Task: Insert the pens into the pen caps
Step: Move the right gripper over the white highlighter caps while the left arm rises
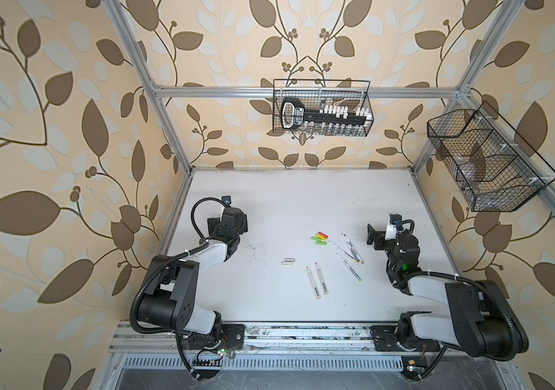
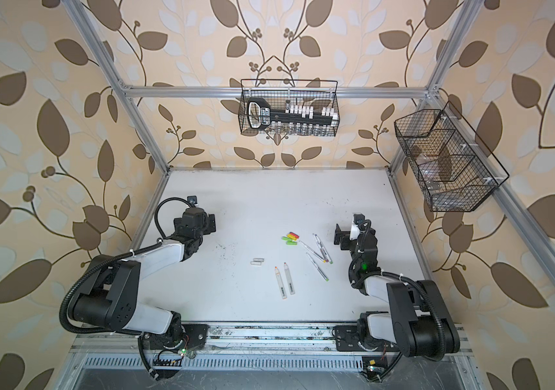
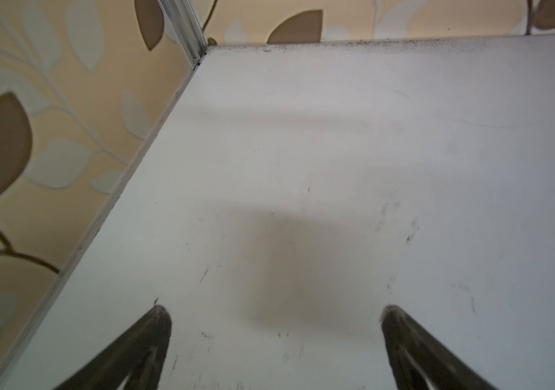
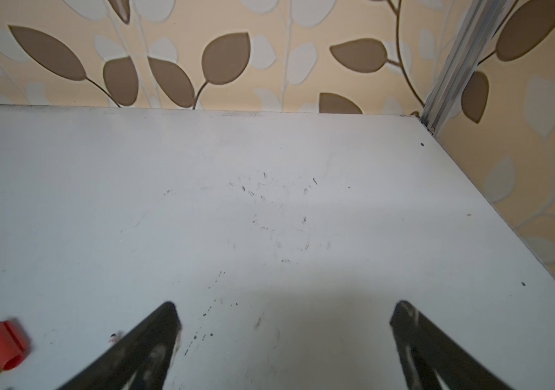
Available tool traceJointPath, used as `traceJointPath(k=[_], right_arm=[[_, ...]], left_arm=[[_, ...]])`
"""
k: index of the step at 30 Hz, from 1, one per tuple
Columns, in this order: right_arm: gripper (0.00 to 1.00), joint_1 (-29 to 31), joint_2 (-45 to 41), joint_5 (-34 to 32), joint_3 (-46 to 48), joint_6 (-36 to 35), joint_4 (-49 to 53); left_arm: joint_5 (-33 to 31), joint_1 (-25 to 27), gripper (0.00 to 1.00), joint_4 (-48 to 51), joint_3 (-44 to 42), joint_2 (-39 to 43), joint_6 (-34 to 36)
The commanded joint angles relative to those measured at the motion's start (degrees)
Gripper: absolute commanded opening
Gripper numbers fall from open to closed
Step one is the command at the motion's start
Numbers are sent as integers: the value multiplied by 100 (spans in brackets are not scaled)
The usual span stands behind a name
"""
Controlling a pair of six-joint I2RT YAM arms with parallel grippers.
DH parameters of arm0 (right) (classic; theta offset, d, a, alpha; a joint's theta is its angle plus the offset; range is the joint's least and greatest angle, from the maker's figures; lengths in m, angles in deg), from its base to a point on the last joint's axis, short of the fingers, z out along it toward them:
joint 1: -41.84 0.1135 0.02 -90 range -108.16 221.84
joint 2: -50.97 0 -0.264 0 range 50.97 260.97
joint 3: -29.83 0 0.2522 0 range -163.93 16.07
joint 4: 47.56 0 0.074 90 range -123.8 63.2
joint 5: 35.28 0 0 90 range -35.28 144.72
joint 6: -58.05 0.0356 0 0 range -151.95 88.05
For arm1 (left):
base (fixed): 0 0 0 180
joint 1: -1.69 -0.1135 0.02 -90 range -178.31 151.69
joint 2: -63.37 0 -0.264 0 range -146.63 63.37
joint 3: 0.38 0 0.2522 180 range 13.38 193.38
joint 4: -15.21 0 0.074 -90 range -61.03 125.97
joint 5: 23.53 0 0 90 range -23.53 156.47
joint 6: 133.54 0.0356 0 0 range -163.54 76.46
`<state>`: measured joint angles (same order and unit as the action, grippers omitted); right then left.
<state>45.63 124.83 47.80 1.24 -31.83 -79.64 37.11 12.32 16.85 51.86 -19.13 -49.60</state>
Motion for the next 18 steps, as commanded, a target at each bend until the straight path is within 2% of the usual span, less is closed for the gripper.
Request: traceJointPath(k=[1, 6, 8, 12, 18], right_arm=[[100, 320, -182, -376, -773, -231, 1392], [100, 921, -145, -523, -1524, -31, 2796], [100, 1282, 15, -982, -1955, -22, 3532], [98, 1693, 249, -1063, -2649, 388, 4761], [96, 2262, 375, -715, -3042, 687, 5731]], left_arm=[[-1090, 157, 99, 1546, 637, 294, -980], [-1019, 341, 99, 2882, 1140, 616, -1844], [-775, 369, 99, 3358, 1241, 788, -2092], [-159, 387, 99, 4118, 1309, 1296, -2445], [1135, 396, 99, 5108, 1562, 2038, -2279]])
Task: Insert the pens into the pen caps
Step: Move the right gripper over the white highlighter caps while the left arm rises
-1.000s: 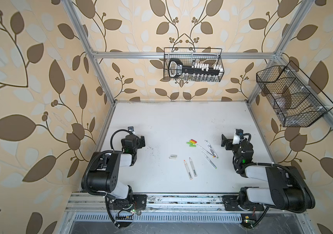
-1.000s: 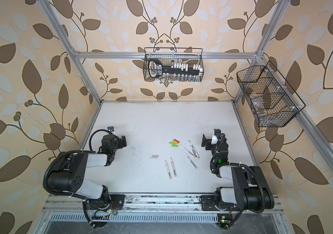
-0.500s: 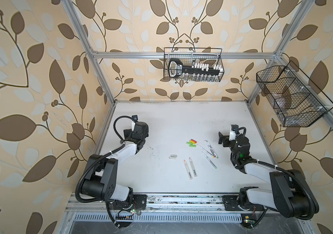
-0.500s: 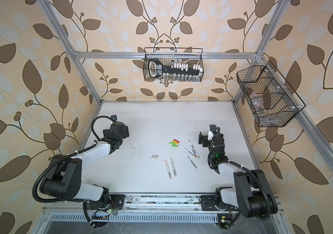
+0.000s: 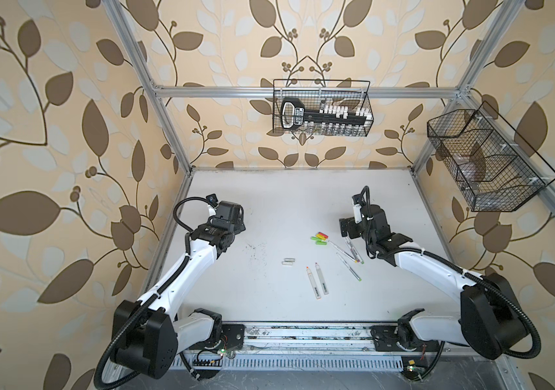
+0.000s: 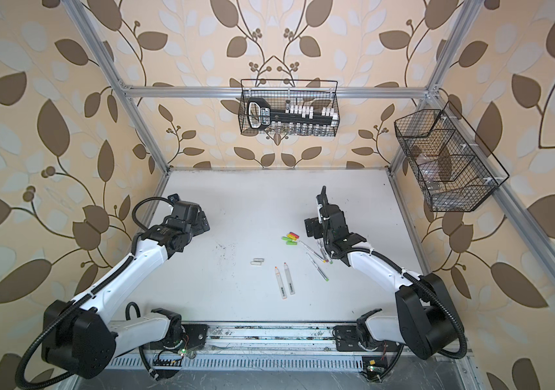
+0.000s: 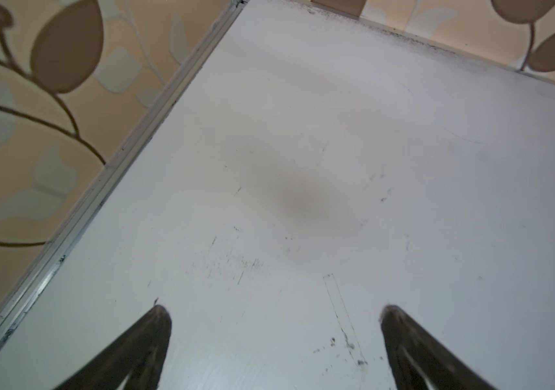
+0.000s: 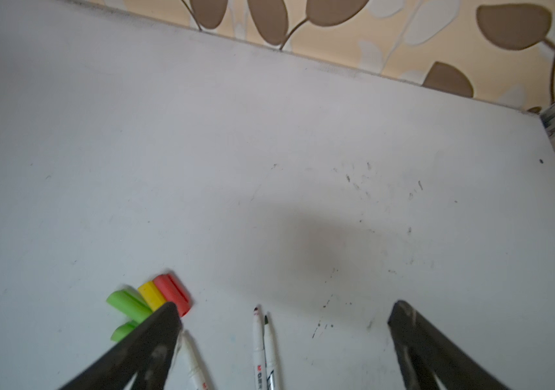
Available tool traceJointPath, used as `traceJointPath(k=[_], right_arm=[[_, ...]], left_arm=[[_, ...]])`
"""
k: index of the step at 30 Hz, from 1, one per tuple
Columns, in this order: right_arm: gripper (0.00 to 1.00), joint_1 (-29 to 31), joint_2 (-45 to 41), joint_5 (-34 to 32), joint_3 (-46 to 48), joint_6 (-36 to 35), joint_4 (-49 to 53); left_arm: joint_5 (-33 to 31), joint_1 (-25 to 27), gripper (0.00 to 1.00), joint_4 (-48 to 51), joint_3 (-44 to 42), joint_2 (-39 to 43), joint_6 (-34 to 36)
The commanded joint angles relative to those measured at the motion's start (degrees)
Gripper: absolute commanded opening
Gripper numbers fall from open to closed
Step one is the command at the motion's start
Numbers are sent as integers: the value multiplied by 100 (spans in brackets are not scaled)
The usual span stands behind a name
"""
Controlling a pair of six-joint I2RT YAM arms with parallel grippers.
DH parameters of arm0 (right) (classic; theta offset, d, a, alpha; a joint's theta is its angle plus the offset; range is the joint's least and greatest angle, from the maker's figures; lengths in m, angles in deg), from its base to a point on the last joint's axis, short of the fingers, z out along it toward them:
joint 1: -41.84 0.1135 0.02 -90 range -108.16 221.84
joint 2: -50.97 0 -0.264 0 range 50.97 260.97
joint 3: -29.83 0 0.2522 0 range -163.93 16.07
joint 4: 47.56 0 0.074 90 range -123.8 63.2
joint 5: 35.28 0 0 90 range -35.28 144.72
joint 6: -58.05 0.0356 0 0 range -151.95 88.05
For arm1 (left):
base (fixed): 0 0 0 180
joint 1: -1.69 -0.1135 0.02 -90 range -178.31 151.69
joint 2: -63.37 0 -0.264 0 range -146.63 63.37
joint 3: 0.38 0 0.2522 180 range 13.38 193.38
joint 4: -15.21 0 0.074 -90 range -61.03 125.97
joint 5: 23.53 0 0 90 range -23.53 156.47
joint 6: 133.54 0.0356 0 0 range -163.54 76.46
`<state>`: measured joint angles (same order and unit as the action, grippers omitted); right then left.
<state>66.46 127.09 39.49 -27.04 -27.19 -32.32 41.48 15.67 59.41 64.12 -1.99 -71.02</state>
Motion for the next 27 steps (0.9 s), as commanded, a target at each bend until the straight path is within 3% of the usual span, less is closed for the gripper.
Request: traceJointPath(k=[1, 8, 14, 19, 27], right_arm=[[95, 260, 205, 262, -290, 254, 1187], [85, 727, 787, 1031, -815, 254, 1982], [74, 779, 1341, 1689, -1224, 114, 2027], [70, 822, 1882, 2090, -1721, -119, 2267], [68, 1130, 2321, 2090, -2154, -344, 2652]], left_arm=[[912, 61, 99, 1033, 421, 424, -75], [2483, 61, 99, 1656, 735, 928, 749], [3547, 61, 99, 1529, 430, 1348, 1286], [3812, 61, 99, 1380, 204, 1412, 1321], [3467, 52, 99, 1471, 260, 1287, 1364]])
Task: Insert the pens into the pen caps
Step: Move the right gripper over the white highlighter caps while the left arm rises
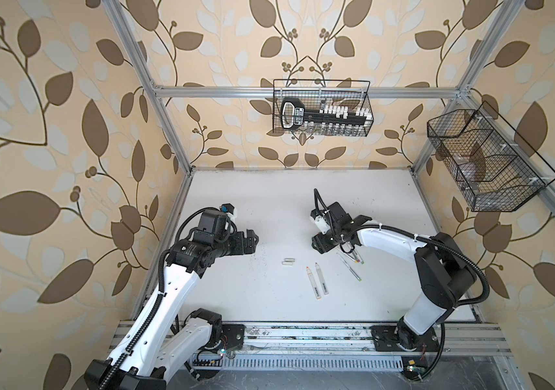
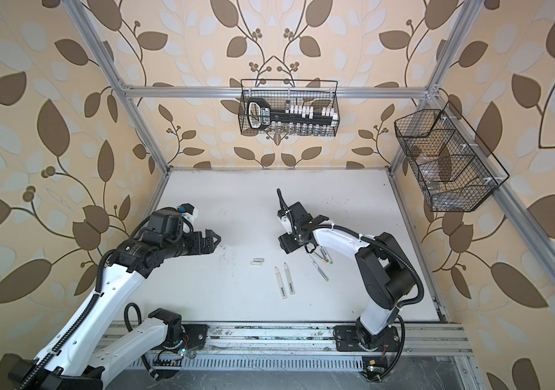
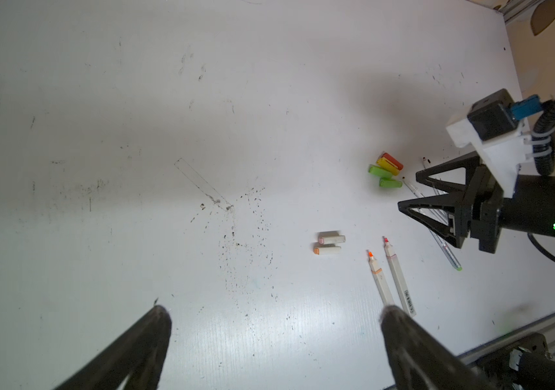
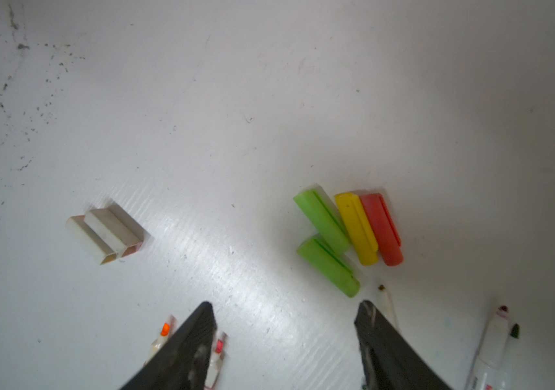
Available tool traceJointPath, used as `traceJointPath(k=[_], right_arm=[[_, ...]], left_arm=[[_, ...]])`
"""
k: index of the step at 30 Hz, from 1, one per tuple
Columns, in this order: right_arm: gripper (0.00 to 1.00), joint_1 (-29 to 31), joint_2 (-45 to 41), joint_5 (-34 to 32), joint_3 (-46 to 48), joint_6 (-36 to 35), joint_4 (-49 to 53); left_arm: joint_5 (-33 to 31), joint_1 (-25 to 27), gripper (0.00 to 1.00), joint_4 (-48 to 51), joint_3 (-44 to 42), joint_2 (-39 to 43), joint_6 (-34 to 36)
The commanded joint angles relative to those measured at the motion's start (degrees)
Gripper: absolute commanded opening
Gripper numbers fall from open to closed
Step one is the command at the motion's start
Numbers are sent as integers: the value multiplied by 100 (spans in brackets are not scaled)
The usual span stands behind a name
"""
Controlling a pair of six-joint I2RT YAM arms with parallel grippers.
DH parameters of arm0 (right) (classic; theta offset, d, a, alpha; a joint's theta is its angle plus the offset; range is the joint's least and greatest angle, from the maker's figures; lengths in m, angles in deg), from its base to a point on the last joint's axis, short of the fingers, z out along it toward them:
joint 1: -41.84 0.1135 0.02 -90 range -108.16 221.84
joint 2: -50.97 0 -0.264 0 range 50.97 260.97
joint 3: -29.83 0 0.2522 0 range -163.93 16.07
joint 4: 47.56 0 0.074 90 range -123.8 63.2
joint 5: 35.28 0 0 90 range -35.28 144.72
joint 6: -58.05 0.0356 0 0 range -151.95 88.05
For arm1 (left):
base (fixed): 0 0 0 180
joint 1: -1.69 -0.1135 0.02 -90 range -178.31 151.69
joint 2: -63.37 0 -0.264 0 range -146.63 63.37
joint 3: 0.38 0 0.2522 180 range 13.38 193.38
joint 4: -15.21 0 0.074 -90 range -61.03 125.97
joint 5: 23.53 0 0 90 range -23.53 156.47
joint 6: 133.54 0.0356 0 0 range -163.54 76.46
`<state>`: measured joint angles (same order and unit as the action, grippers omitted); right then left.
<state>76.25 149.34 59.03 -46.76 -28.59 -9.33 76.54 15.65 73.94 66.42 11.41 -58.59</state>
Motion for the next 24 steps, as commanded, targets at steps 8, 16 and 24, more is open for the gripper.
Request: traceJointPath(k=[8, 16, 24], right_arm=[[67, 930, -156, -152, 337, 354, 247], [63, 1137, 186, -67, 62, 405, 60], [57, 1138, 902, -68, -589, -4, 189]], left_arm=[[-230, 46, 99, 111, 152, -262, 98], [-449, -68, 99, 107, 144, -165, 38], [-615, -77, 99, 170, 127, -78, -1]])
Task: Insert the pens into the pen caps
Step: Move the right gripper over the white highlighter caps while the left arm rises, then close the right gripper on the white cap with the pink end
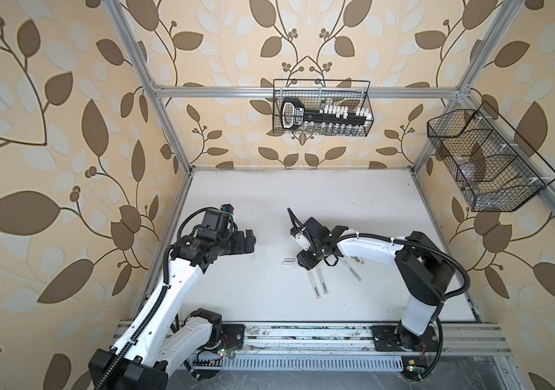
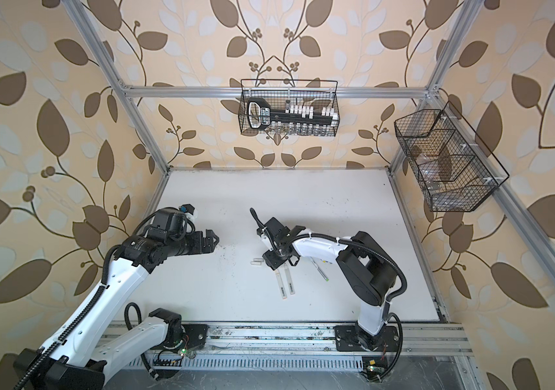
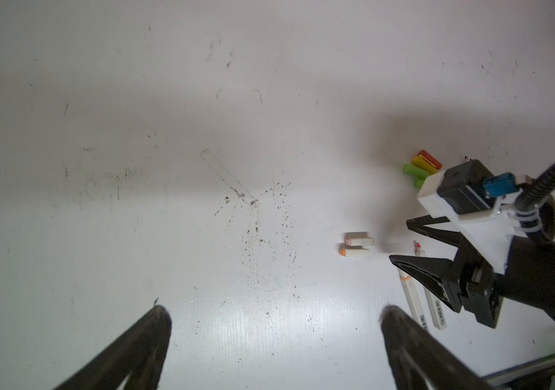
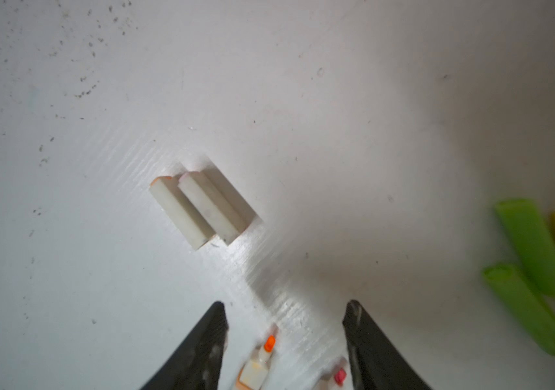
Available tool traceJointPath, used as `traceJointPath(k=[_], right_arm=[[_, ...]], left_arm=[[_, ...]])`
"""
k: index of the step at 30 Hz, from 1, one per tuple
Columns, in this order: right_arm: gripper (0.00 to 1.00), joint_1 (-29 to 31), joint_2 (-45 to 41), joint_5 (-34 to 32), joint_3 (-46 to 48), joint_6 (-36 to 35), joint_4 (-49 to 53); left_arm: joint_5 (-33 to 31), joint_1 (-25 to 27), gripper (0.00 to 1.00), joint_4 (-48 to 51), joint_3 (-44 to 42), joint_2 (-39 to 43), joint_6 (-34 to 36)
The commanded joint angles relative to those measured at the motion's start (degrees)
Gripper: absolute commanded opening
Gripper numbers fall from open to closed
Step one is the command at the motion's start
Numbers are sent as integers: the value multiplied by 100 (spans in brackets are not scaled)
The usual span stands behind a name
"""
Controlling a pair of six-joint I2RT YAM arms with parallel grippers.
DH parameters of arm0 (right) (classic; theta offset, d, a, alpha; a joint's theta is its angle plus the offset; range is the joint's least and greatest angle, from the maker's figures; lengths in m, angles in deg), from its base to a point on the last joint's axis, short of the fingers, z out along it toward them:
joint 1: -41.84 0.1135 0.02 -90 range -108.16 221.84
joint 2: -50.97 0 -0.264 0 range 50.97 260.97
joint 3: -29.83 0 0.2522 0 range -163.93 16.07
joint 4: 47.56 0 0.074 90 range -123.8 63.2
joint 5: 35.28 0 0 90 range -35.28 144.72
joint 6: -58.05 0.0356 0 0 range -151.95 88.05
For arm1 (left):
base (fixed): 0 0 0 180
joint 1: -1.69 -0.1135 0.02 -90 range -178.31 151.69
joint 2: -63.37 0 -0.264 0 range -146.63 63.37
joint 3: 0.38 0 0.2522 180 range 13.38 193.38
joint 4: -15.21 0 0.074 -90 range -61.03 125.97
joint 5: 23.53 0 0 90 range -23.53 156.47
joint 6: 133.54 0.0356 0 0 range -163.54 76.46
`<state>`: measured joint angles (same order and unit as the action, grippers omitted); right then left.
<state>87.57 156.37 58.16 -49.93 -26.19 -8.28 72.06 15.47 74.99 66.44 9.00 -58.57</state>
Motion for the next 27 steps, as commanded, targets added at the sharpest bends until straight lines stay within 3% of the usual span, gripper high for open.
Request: traceJointPath(k=[1, 19, 27], right_arm=[[57, 18, 255, 20, -324, -272, 85], [58, 205, 823, -18, -898, -733, 229], [47, 286, 1003, -55, -1097, -913, 357]], left_arm=[[-190, -60, 99, 65, 117, 176, -9], [-216, -104, 99, 64, 121, 234, -12], [-242, -112, 99, 74, 108, 304, -27]])
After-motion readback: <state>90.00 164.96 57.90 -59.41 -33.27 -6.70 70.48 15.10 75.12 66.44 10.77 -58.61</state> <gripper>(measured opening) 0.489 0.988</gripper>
